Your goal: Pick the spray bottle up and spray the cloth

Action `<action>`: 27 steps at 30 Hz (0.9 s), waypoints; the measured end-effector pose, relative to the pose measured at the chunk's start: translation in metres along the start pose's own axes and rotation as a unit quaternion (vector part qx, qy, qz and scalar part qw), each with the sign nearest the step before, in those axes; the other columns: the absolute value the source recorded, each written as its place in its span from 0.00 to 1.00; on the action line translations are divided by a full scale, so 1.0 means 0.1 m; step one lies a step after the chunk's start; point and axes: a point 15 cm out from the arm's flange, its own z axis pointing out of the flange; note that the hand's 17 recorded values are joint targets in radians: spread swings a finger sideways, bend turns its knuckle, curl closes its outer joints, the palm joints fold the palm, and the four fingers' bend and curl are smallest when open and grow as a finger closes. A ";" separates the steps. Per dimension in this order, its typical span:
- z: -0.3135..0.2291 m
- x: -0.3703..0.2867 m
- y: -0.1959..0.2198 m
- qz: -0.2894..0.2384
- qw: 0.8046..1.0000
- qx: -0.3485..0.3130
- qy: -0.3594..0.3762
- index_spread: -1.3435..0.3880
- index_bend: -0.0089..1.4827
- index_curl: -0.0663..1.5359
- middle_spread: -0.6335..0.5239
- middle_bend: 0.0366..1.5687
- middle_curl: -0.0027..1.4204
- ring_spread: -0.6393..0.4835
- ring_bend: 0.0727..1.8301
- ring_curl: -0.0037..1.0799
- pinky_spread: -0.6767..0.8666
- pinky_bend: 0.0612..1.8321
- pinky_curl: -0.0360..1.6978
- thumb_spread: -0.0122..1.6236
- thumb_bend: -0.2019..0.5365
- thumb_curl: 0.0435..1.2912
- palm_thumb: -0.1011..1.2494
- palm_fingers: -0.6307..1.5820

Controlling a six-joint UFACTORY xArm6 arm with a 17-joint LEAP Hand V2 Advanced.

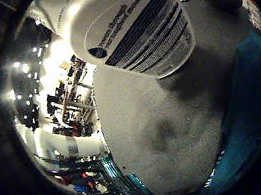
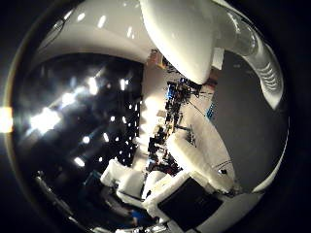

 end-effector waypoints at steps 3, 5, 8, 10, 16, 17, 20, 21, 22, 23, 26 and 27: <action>-0.07 0.06 0.05 0.000 1.000 -0.008 0.008 0.58 0.12 0.21 0.57 0.11 0.24 0.58 0.15 0.22 0.62 0.19 0.20 0.67 0.24 0.23 0.54 0.35; -0.12 0.10 0.04 0.002 1.000 -0.004 0.010 0.58 0.12 0.22 0.57 0.11 0.24 0.58 0.14 0.22 0.62 0.19 0.20 0.67 0.24 0.23 0.53 0.35; -0.19 0.10 0.04 0.003 1.000 0.000 0.008 0.58 0.11 0.22 0.58 0.10 0.24 0.58 0.14 0.23 0.61 0.18 0.20 0.67 0.24 0.23 0.53 0.36; -0.20 0.06 0.05 0.004 1.000 -0.002 0.000 0.58 0.11 0.21 0.58 0.10 0.24 0.58 0.14 0.23 0.61 0.19 0.20 0.67 0.24 0.23 0.53 0.36; -0.19 0.00 0.08 0.001 1.000 -0.009 -0.015 0.58 0.11 0.21 0.57 0.10 0.23 0.57 0.15 0.24 0.61 0.20 0.20 0.67 0.24 0.23 0.53 0.36; -0.18 0.00 0.09 0.002 1.000 -0.009 -0.015 0.58 0.11 0.21 0.57 0.10 0.23 0.56 0.15 0.24 0.61 0.21 0.20 0.67 0.24 0.23 0.53 0.36; -0.19 0.03 0.09 0.004 1.000 -0.009 -0.013 0.59 0.12 0.22 0.57 0.10 0.23 0.57 0.14 0.24 0.61 0.20 0.20 0.68 0.24 0.23 0.53 0.36; -0.19 0.04 0.11 0.004 1.000 -0.012 -0.012 0.59 0.12 0.22 0.57 0.10 0.23 0.57 0.14 0.23 0.61 0.20 0.20 0.68 0.24 0.23 0.53 0.37; -0.19 0.06 0.12 0.006 1.000 -0.014 -0.012 0.59 0.12 0.22 0.57 0.10 0.23 0.57 0.14 0.23 0.62 0.20 0.19 0.68 0.24 0.23 0.52 0.37; -0.19 0.07 0.12 0.006 1.000 -0.014 -0.012 0.59 0.12 0.22 0.57 0.10 0.23 0.57 0.13 0.23 0.62 0.20 0.19 0.68 0.24 0.23 0.52 0.37; -0.21 0.09 0.14 0.006 1.000 -0.013 -0.013 0.60 0.12 0.22 0.56 0.10 0.23 0.56 0.14 0.24 0.62 0.19 0.19 0.68 0.24 0.22 0.51 0.38; -0.20 0.09 0.17 0.010 1.000 -0.016 -0.016 0.59 0.12 0.23 0.56 0.10 0.23 0.56 0.14 0.24 0.62 0.19 0.19 0.68 0.24 0.22 0.51 0.38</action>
